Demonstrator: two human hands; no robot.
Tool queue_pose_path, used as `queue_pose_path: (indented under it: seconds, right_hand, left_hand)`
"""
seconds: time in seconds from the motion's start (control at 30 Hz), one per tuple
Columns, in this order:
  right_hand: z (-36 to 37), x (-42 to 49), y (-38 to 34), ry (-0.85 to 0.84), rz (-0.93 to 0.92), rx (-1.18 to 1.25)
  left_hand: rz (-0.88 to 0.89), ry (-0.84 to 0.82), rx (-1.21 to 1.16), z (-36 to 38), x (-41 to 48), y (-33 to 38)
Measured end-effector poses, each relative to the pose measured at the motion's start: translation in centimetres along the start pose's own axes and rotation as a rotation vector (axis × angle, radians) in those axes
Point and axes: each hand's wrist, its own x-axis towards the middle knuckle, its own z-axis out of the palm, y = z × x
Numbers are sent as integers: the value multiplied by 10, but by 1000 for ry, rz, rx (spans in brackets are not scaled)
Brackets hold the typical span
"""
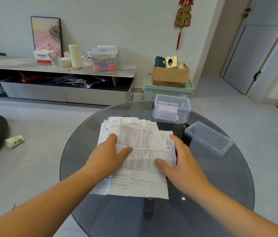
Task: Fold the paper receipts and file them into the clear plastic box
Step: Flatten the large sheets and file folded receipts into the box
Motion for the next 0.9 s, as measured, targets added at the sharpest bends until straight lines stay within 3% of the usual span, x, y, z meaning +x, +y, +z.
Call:
queue_pose_path:
  seconds: [0.17,0.23,0.33,0.43,0.63,0.9]
  right_hand:
    - [7,-5,6,-2,-62,-423]
    - [8,-8,6,-2,-185,-532]
    - [10,-11,0,-198,-346,-560]
    - [14,-15,-1,-361,-362,-594]
    - [0,-21,7,-401,-402,-700]
    - [-27,-23,30,-410,-389,-726]
  left_hand:
    - [27,-50,78,7,-2,4]
    - [46,-40,187,11,-4,4]
    - [52,-16,310,19,-9,9]
    - [47,16,334,23,-11,11]
    - [2,1,363,21,-10,7]
    - [26,-144,404,3,-10,4]
